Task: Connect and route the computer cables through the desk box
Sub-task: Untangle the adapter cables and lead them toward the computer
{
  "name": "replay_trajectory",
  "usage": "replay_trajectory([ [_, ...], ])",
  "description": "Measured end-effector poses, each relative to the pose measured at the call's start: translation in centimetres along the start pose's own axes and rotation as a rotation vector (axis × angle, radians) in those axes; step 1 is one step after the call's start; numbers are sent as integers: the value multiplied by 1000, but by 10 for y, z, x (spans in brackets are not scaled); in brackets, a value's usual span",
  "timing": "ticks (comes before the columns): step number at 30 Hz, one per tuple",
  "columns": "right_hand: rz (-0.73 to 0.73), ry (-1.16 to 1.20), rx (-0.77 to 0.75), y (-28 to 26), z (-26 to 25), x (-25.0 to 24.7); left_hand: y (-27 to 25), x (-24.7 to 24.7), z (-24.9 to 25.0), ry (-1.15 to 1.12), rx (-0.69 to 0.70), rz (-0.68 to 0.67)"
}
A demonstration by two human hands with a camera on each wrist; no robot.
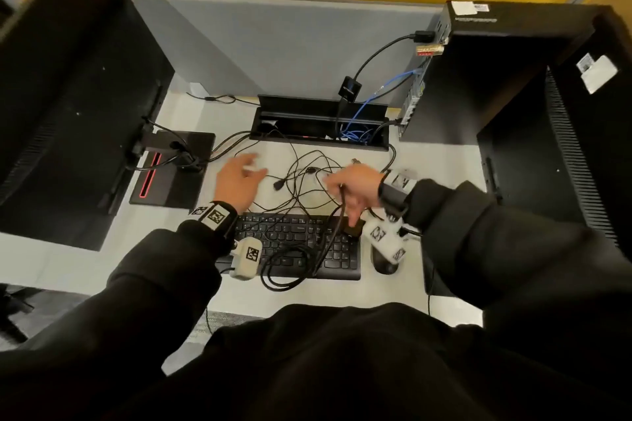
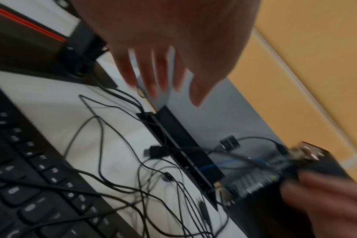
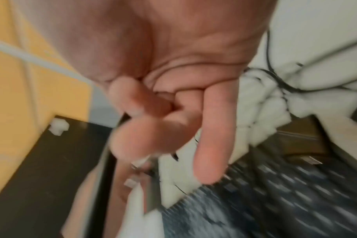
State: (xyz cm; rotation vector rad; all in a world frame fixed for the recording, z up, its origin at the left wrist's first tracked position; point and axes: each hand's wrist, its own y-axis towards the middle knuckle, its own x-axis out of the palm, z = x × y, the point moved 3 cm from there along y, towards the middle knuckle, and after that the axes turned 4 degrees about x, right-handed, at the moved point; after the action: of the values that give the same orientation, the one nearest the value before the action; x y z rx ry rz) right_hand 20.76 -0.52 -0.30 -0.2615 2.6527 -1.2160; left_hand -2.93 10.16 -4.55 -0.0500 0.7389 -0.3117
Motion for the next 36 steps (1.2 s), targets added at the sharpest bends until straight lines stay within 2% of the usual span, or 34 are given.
replay_trajectory([
  [2,60,226,-91,-14,-29,-31,-23,23,26,3,75,-430],
  [4,65,405,-130,-29,-56,-56,-53,47,47,50,71,-823],
  [6,115,516,-179,-43,-76,-78,-74,68,59,-136,4,-1040],
  [7,160,566,-208,-49,-82,-88,-79,73,61,-272,-21,-1085],
  [8,213,622,-238,-54,-84,-97,-80,75,62,-389,-31,-1102],
  [10,284,716,-283,-59,-80,-114,-73,68,71,-516,-39,-1036],
  [11,292,744,-287,-60,-76,-121,-67,62,77,-534,-36,-984],
  [14,269,730,-249,-60,-56,-129,-47,40,98,-428,90,-834],
  [16,237,681,-253,-58,-40,-128,-37,26,112,-476,118,-857],
  [19,177,586,-273,-51,-22,-117,-21,14,123,-638,29,-987],
  [22,320,325,-123,-33,-3,-94,-11,12,120,-738,-25,-1078],
  [24,379,-48,23,-12,17,-78,-10,11,114,-789,-7,-1135],
  [27,377,-518,112,15,54,-63,-10,8,101,-838,-19,-1178],
  [30,385,-634,241,30,85,-58,-5,-5,91,-818,-47,-1179],
  [33,477,-677,394,34,106,-61,4,-23,83,-753,-12,-1126],
  [36,484,-705,457,37,123,-59,11,-38,76,-658,12,-1054],
])
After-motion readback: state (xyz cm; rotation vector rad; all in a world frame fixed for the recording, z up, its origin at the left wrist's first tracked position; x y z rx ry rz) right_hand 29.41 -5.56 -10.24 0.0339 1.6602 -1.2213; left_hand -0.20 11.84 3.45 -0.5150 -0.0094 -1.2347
